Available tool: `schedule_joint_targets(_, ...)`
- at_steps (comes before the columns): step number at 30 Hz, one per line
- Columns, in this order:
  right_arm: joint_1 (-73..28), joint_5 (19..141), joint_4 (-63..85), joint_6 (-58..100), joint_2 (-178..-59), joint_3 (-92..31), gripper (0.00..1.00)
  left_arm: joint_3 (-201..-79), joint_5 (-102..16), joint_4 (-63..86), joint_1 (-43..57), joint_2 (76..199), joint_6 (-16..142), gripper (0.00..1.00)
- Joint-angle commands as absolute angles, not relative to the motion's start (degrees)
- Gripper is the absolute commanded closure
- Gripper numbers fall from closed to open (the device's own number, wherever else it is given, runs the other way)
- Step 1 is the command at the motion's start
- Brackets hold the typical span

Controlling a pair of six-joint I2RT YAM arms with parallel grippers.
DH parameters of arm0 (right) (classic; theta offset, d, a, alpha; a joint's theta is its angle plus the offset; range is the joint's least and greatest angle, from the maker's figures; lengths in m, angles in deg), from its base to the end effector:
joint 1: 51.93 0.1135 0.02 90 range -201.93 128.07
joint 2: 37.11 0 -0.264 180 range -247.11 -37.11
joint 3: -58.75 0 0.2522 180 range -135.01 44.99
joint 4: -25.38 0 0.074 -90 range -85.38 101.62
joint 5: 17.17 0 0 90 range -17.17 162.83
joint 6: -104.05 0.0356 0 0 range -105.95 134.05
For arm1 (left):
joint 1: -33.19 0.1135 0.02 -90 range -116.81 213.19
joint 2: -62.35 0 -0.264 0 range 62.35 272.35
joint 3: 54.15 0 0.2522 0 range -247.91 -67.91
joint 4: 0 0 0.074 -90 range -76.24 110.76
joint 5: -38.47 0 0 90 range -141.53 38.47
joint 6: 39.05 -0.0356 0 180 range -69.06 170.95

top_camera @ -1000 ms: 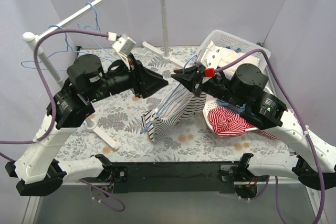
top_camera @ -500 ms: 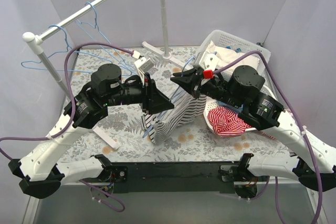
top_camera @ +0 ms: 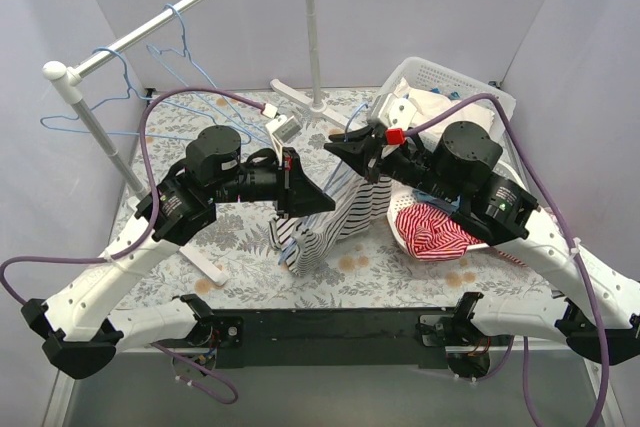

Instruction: Place the tank top on the hanger

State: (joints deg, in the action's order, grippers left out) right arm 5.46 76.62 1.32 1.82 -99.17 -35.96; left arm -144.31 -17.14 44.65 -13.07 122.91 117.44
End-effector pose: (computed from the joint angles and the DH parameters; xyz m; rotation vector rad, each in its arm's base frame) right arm 0.1149 0.1840 0.4991 -0.8777 1.1642 0.6947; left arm 0.1302 -0.1652 0.4411 0.1279 2.2649 -1.7872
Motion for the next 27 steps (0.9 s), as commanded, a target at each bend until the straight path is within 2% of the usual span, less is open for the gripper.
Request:
schedule_joint_targets(1,5.2,75.6,5.6,1.8,-99.5,-38.2,0.99,-143.6,-16.8,39.6,-13.4,121.8,121.8,1.00)
schedule_joint_targets(2,5.2,75.4,5.6,2.2,-99.5,-38.1,0.99,-143.6,-17.6,38.5,-13.4,121.8,122.6,1.00)
schedule_joint_targets(4,5.2,74.3,5.7,2.4,-99.2,-37.6,0.89,-143.2,-19.5,36.9,-13.4,121.6,124.2,1.00)
schedule_joint_targets(5,5.2,74.0,5.7,2.6,-99.1,-37.1,0.84,-143.2,-20.2,35.2,-13.4,121.6,125.9,1.00)
schedule_joint_targets(6,5.2,73.6,5.6,2.9,-98.8,-37.0,0.74,-143.3,-20.9,34.7,-13.4,121.7,126.4,1.00)
schedule_joint_targets(8,5.2,73.2,5.7,3.2,-98.5,-36.4,0.65,-144.0,-22.6,33.3,-13.4,121.9,127.9,1.00)
schedule_joint_targets(9,5.2,71.4,5.7,3.5,-98.4,-36.3,0.55,-144.2,-23.1,33.0,-13.4,122.1,128.2,1.00)
schedule_joint_targets(14,5.2,67.7,5.5,6.0,-97.2,-35.3,0.36,-145.0,-27.1,31.3,-13.4,122.9,129.9,1.00)
schedule_joint_targets(15,5.2,66.9,5.6,6.2,-96.6,-34.6,0.29,-145.0,-27.4,31.0,-13.4,123.3,130.6,1.00)
schedule_joint_targets(21,5.2,57.2,5.5,9.9,-93.2,-32.0,0.18,-144.5,-31.1,28.4,-13.4,123.5,133.3,1.00)
schedule_joint_targets(27,5.2,45.2,5.6,15.1,-89.7,-28.9,0.16,-144.2,-37.3,26.2,-13.4,122.7,136.6,1.00)
